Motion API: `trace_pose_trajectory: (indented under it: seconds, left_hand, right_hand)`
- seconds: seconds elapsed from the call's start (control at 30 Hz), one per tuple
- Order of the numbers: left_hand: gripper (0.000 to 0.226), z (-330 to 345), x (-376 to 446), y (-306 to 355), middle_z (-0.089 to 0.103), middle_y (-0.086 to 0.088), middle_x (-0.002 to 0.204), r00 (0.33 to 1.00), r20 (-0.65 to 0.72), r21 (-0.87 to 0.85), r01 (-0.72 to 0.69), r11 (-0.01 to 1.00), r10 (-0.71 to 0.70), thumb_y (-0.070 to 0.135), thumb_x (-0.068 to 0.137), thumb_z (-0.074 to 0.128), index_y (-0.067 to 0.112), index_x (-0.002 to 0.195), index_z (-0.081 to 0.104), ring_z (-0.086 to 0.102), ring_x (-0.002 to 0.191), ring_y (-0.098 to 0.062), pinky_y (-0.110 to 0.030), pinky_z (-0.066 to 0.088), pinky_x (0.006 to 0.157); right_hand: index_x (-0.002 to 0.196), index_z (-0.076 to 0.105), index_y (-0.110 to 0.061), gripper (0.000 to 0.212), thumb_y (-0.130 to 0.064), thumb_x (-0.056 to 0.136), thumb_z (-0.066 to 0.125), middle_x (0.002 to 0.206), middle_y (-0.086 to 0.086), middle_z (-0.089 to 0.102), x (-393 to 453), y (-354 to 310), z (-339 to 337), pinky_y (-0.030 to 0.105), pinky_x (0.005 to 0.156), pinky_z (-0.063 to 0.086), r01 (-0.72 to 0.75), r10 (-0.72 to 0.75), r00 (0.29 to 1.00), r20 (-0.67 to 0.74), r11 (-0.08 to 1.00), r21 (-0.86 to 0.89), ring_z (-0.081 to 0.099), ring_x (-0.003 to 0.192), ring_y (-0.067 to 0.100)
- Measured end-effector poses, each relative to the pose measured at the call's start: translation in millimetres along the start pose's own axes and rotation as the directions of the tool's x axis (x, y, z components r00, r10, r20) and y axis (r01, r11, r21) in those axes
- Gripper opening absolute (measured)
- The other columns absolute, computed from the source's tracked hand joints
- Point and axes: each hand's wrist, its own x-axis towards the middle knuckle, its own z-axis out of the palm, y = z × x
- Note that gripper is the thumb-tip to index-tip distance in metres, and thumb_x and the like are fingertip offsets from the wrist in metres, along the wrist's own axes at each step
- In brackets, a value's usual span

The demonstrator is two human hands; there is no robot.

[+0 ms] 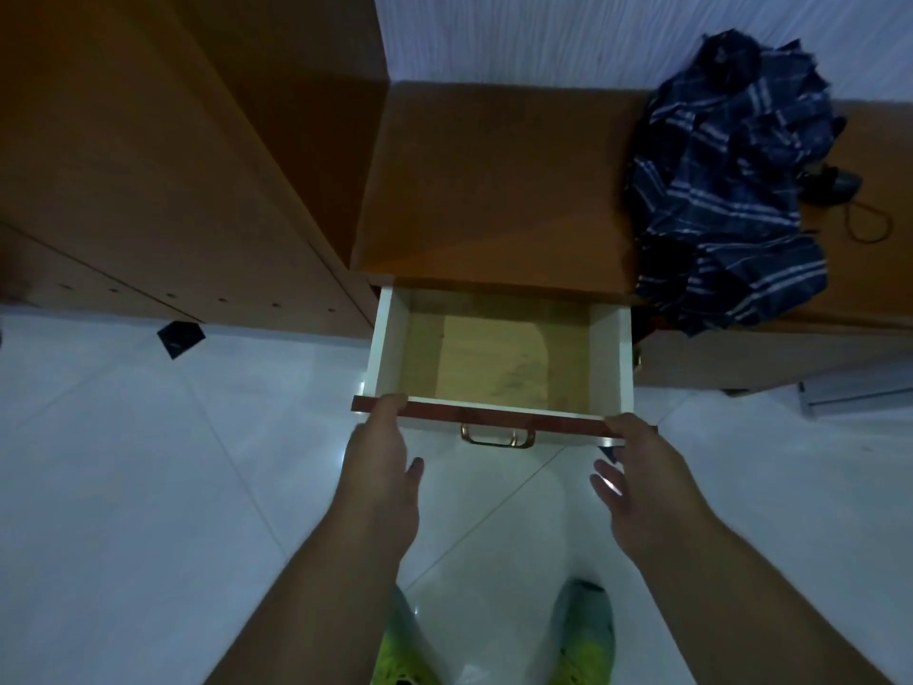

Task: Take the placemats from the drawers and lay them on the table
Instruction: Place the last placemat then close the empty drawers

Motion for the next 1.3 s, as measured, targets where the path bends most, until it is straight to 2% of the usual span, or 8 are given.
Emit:
trace_pose_trajectory:
  seconds: [0.2,0.43,0.63,0.73,0.77,0.83,0.93,1.3]
  left_hand:
    - [0.042,0.5,18.5,-1.6,0.060,-0.009,0.138,0.967,0.254,-0.329,0.111,0.938,-0.025,0.029,0.098,0.058,0.007,0.135,0.058,0.055,0.131,-0.022,-0.038,0.037,0.117]
    - [0.038,9.6,33.8,2.7,0.060,-0.006,0.129,0.989,0.147,-0.390,0.086,0.917,-0.030,0.024,0.098,0.057,0.006,0.132,0.056,0.058,0.122,-0.021,-0.034,0.044,0.111]
    - [0.041,15.5,40.1,5.5,0.059,-0.013,0.140,0.950,0.313,-0.419,0.135,0.898,0.004,0.019,0.099,0.053,0.004,0.138,0.053,0.058,0.125,-0.024,-0.041,0.038,0.118]
    - [0.034,18.1,40.3,7.9,0.057,-0.004,0.139,0.952,0.282,-0.082,-0.098,0.992,0.117,0.021,0.106,0.047,0.014,0.138,0.053,0.053,0.133,-0.022,-0.037,0.046,0.107]
    - [0.030,16.8,41.7,6.3,0.057,-0.002,0.136,0.940,0.280,0.234,-0.263,0.936,0.194,0.024,0.107,0.045,0.021,0.136,0.054,0.056,0.128,-0.020,-0.035,0.048,0.101]
    - [0.041,6.8,55.9,-2.6,0.046,0.001,0.152,0.850,0.404,0.744,-0.520,0.419,0.337,0.031,0.108,0.045,0.029,0.148,0.045,0.048,0.136,-0.018,-0.038,0.045,0.108]
    - [0.067,-9.0,82.5,-14.2,0.009,0.003,0.171,0.731,0.593,0.805,-0.541,-0.241,0.338,0.041,0.105,0.043,0.021,0.163,0.016,0.009,0.157,-0.017,-0.043,0.031,0.120]
    - [0.073,-3.5,100.2,-16.5,-0.005,0.002,0.171,0.693,0.629,0.766,-0.474,-0.434,0.352,0.045,0.106,0.035,0.019,0.164,0.000,-0.003,0.158,-0.020,-0.041,0.029,0.120]
  right_hand:
    - [0.115,0.064,-0.014,0.034,-0.022,0.083,0.057,0.107,0.005,0.063,16.5,3.1,8.0,0.029,0.099,0.043,-0.172,0.069,0.968,0.241,0.882,0.439,0.058,0.096,0.022]
    - [0.135,0.052,0.000,0.049,-0.016,0.089,0.052,0.135,0.014,0.058,19.5,0.6,9.7,0.041,0.116,0.035,-0.188,0.034,0.964,0.264,0.789,0.585,0.056,0.125,0.029]
    - [0.118,0.063,-0.007,0.030,-0.012,0.091,0.053,0.133,0.011,0.060,25.4,-3.5,17.0,0.040,0.115,0.037,-0.058,-0.053,0.961,0.270,0.920,0.388,0.058,0.122,0.025]
    - [0.110,0.061,-0.014,0.016,-0.017,0.099,0.050,0.131,0.011,0.060,26.6,-4.5,20.2,0.038,0.107,0.043,0.189,-0.152,0.966,0.208,0.966,-0.173,0.059,0.119,0.027]
    - [0.121,0.058,-0.016,0.023,-0.023,0.102,0.046,0.134,0.011,0.058,29.6,-3.6,18.7,0.038,0.103,0.043,0.313,-0.232,0.948,0.218,0.807,-0.502,0.056,0.122,0.029]
    - [0.149,0.038,-0.018,0.049,-0.036,0.104,0.039,0.151,0.007,0.044,42.0,3.0,10.7,0.038,0.107,0.036,0.466,-0.373,0.852,0.366,0.224,-0.856,0.042,0.139,0.027]
    - [0.160,0.010,-0.016,0.070,-0.050,0.102,0.029,0.167,0.005,0.010,59.2,18.3,0.6,0.041,0.124,0.009,0.445,-0.416,0.765,0.491,-0.209,-0.871,0.006,0.154,0.020]
    - [0.158,-0.012,-0.015,0.079,-0.058,0.099,0.018,0.165,0.005,-0.018,74.2,21.9,4.3,0.040,0.123,-0.003,0.366,-0.429,0.752,0.500,-0.358,-0.859,-0.015,0.152,0.019]
